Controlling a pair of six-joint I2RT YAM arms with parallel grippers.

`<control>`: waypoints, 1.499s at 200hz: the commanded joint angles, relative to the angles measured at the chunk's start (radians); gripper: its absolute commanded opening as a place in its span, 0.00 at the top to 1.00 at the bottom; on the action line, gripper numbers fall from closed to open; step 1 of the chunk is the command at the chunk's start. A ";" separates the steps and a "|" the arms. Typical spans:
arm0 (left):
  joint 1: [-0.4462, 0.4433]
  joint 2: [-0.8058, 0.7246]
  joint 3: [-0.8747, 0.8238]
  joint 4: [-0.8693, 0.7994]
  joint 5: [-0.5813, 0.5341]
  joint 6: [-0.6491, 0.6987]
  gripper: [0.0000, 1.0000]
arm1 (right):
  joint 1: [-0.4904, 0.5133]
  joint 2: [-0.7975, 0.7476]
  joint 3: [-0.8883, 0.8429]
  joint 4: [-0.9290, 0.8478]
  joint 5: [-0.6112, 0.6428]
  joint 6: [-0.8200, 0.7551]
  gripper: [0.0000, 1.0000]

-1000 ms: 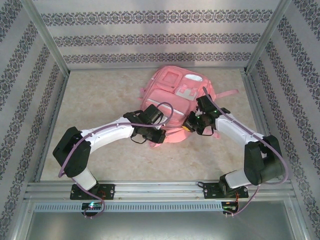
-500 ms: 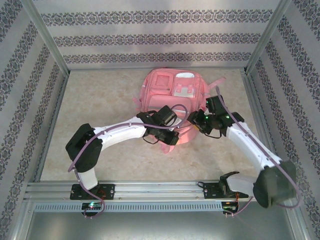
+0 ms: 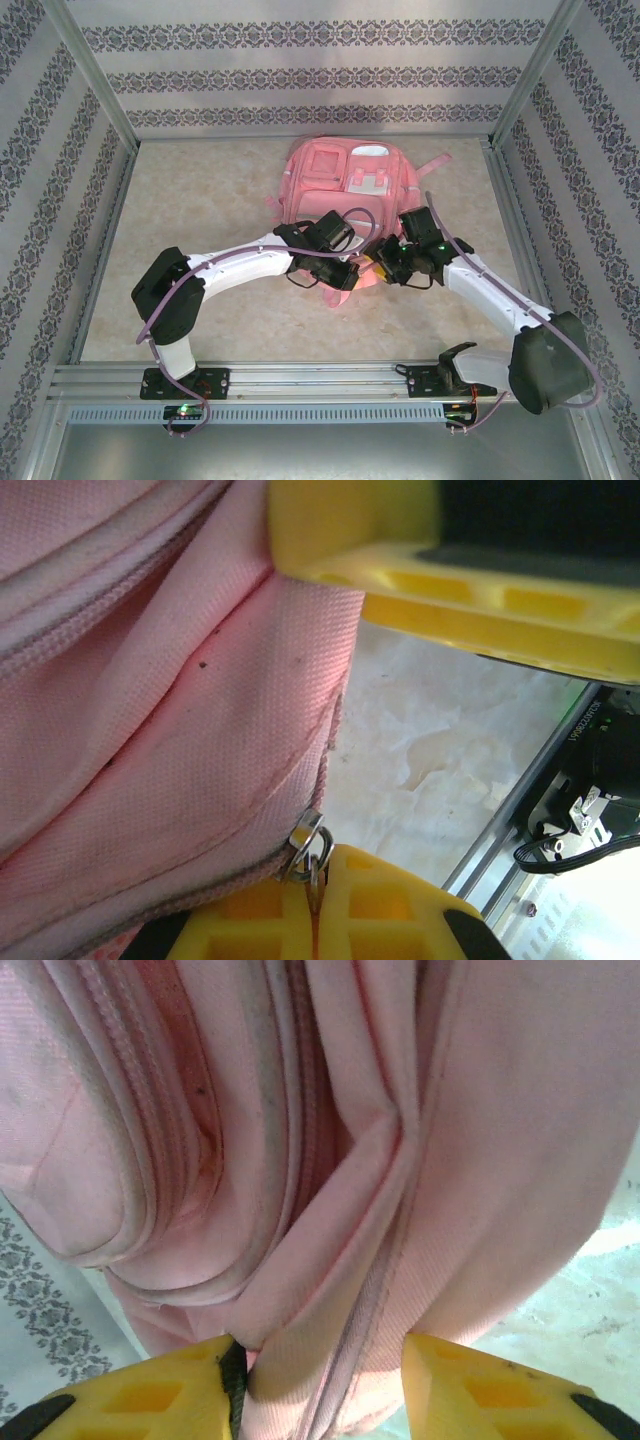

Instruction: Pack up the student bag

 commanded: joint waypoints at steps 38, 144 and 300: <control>-0.020 -0.046 -0.009 0.039 0.014 0.003 1.00 | 0.009 0.060 -0.026 0.095 0.051 -0.037 0.94; 0.100 -0.161 -0.156 -0.017 -0.095 0.003 1.00 | -0.054 0.012 -0.066 0.030 0.067 -0.127 1.00; 0.049 -0.198 -0.192 0.060 0.022 -0.024 1.00 | -0.200 0.164 0.155 -0.086 0.024 -0.398 0.84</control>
